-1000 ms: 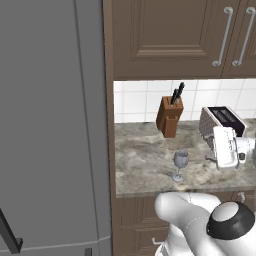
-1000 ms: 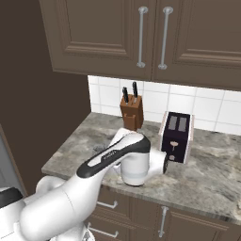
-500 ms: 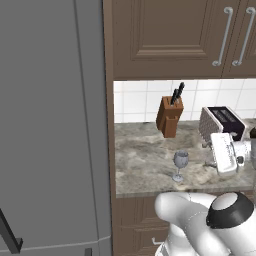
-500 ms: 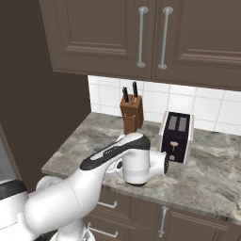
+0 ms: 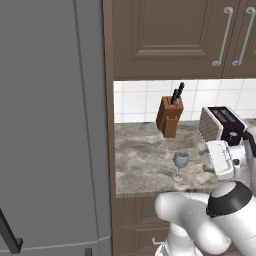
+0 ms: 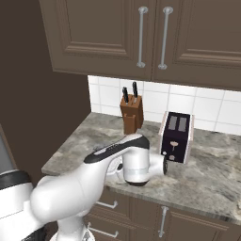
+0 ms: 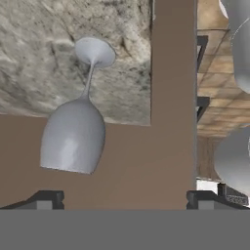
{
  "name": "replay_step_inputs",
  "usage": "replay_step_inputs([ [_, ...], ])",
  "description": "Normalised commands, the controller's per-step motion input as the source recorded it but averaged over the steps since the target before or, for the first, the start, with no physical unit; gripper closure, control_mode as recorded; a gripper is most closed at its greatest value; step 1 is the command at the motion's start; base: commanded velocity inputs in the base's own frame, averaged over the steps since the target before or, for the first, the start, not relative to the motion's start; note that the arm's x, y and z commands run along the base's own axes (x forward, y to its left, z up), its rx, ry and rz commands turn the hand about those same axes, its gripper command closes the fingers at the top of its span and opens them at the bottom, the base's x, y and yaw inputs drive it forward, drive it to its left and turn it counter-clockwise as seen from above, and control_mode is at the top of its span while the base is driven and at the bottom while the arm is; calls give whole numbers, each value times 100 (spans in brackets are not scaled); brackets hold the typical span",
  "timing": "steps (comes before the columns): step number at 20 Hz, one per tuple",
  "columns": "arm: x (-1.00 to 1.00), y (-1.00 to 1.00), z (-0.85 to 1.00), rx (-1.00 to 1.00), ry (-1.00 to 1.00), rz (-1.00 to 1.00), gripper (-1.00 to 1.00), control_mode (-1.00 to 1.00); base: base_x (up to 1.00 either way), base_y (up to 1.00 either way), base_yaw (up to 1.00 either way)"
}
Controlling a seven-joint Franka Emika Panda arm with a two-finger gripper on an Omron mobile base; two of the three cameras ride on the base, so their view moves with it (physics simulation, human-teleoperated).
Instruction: Retrieve the wine glasses from the counter and place one next to each plate.
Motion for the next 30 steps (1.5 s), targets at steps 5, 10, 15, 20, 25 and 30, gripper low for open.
replay_step_inputs([
  [5,21,0,-23,0,18,0,-100,-100,0,0,0],
  [10,20,0,-19,0,15,0,-100,-100,0,0,0],
  [15,16,-2,-25,0,5,0,-100,-100,0,0,0],
  [20,18,0,-32,0,2,0,-100,-100,0,0,0],
  [25,24,-1,-24,0,0,0,-100,-100,0,0,0],
  [30,8,0,-25,1,0,0,-100,-100,0,0,0],
])
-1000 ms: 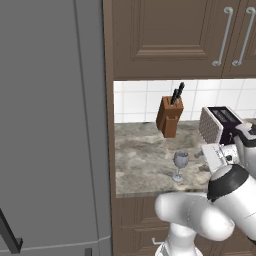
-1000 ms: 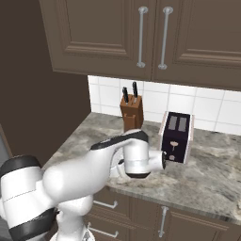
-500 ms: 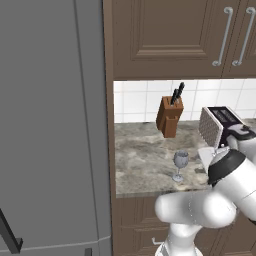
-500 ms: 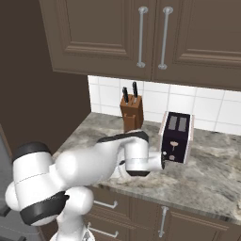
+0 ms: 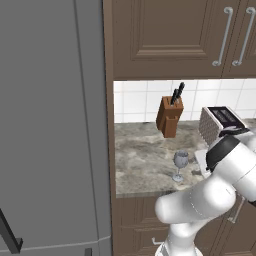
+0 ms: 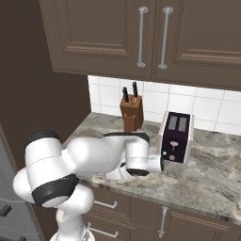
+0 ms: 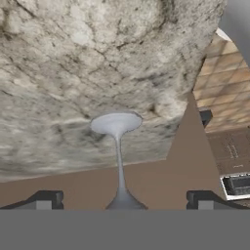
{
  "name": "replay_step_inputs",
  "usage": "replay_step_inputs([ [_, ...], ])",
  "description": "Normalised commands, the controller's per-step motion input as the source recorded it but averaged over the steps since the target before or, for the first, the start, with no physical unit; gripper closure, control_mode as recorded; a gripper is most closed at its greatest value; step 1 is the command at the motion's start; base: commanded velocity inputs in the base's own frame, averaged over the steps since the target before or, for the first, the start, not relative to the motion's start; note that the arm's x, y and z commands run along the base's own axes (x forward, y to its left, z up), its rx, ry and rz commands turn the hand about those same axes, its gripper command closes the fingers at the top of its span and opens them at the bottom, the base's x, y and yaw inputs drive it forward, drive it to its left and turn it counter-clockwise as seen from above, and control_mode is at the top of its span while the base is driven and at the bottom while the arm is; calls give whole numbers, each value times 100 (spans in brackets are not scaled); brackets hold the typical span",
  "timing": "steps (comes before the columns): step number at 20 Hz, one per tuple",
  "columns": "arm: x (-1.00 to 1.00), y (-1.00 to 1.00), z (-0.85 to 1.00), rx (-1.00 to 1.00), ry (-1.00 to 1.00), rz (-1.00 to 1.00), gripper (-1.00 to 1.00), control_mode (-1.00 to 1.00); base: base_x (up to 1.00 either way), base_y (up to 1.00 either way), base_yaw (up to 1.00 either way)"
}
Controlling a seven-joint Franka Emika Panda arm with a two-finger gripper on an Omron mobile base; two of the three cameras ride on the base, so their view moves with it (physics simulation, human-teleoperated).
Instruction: Retrieve the wine glasses from the counter and place one next to each plate.
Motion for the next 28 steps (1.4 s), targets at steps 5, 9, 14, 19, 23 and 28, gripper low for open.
replay_step_inputs([
  [5,0,0,-14,2,0,0,-100,-100,0,0,0],
  [9,5,0,-16,4,1,0,-100,-100,0,0,0],
  [14,9,0,-4,4,0,0,-100,-100,0,0,0],
  [19,0,0,0,1,0,0,-100,-100,0,0,0],
  [23,-3,0,0,0,0,0,-100,-100,0,0,0],
  [28,-20,0,10,0,-2,0,-100,-100,0,0,0],
])
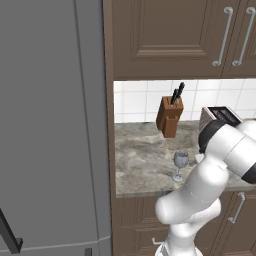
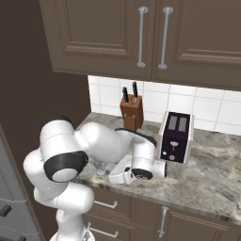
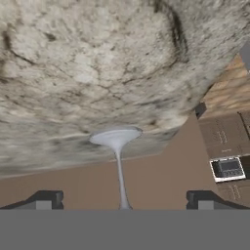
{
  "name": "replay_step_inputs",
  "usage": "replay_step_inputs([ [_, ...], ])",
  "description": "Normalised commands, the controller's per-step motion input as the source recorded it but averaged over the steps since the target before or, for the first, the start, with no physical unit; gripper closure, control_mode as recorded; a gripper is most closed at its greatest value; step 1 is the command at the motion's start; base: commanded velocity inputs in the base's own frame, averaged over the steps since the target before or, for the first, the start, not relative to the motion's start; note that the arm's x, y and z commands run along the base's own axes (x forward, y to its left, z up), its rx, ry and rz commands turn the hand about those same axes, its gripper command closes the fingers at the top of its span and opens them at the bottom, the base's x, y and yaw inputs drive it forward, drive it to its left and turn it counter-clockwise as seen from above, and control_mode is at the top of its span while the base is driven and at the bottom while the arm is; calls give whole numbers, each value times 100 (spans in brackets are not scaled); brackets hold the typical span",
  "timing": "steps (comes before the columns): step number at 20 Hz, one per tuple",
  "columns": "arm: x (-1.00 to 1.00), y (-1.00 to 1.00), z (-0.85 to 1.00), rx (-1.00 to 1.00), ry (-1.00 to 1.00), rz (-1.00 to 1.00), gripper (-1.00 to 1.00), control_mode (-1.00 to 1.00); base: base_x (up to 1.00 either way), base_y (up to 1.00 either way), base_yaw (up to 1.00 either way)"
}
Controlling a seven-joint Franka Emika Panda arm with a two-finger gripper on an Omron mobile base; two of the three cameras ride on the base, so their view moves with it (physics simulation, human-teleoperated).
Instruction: Retrieve the wine glasses from the counter and place one next to each plate.
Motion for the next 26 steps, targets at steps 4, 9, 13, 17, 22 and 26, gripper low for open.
replay_step_inputs([
  [4,-18,0,16,0,-8,0,-100,-100,0,0,0],
  [9,-5,20,9,0,-11,0,-100,-100,0,0,0],
  [13,6,28,0,0,-1,0,-100,-100,0,0,0],
  [17,0,16,0,0,0,1,-100,-100,0,0,0],
  [22,0,0,0,0,7,0,-100,-100,0,0,0],
  [26,2,12,0,0,11,0,-100,-100,0,0,0],
])
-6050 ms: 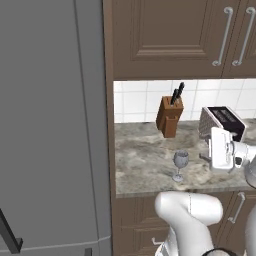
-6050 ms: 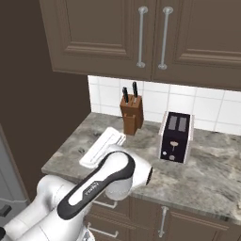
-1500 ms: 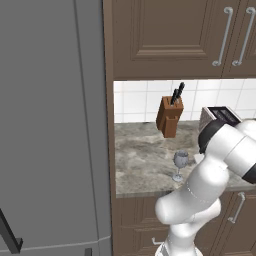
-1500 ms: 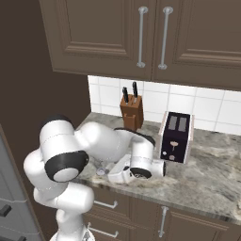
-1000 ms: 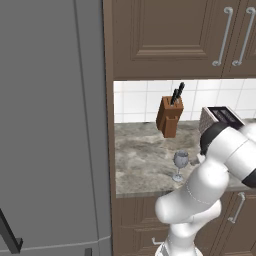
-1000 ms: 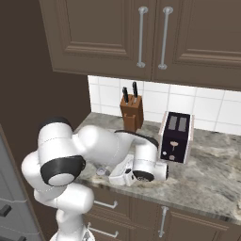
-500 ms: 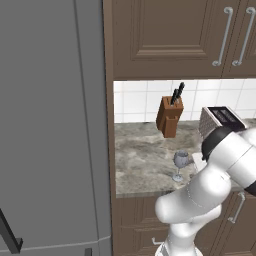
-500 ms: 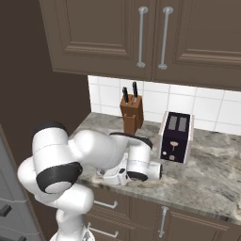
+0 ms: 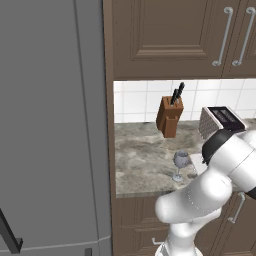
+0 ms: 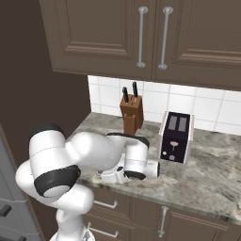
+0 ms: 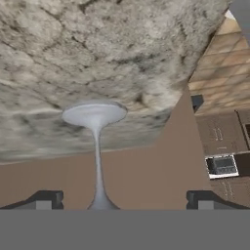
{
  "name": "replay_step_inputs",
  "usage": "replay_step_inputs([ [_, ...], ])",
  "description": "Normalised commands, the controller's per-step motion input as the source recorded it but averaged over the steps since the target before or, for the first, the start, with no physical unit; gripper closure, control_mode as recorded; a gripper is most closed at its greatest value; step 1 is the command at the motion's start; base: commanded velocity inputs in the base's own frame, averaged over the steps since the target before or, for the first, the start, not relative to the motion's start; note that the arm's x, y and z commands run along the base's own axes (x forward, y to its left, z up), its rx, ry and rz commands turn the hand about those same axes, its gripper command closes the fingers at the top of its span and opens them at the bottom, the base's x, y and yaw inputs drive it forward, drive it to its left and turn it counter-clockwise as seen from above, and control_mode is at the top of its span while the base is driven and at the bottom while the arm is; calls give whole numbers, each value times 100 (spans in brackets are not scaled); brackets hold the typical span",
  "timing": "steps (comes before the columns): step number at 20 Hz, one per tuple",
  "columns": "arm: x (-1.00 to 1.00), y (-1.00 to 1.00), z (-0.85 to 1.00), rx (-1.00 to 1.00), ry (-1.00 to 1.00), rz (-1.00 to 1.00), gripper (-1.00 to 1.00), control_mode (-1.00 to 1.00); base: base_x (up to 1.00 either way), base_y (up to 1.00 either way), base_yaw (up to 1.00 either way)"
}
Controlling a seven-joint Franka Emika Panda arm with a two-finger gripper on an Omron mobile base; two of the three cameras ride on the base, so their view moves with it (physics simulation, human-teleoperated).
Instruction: Retrieve the wine glasses from the counter and place one next to each plate.
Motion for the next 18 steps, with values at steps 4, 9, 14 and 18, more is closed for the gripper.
replay_step_inputs([
  [4,6,12,-8,0,12,0,-100,-100,0,0,0],
  [9,9,1,-13,0,5,0,-100,-100,0,0,0],
  [14,26,0,-22,0,0,0,-100,-100,0,0,0],
  [18,24,0,-23,0,0,0,-100,-100,0,0,0],
])
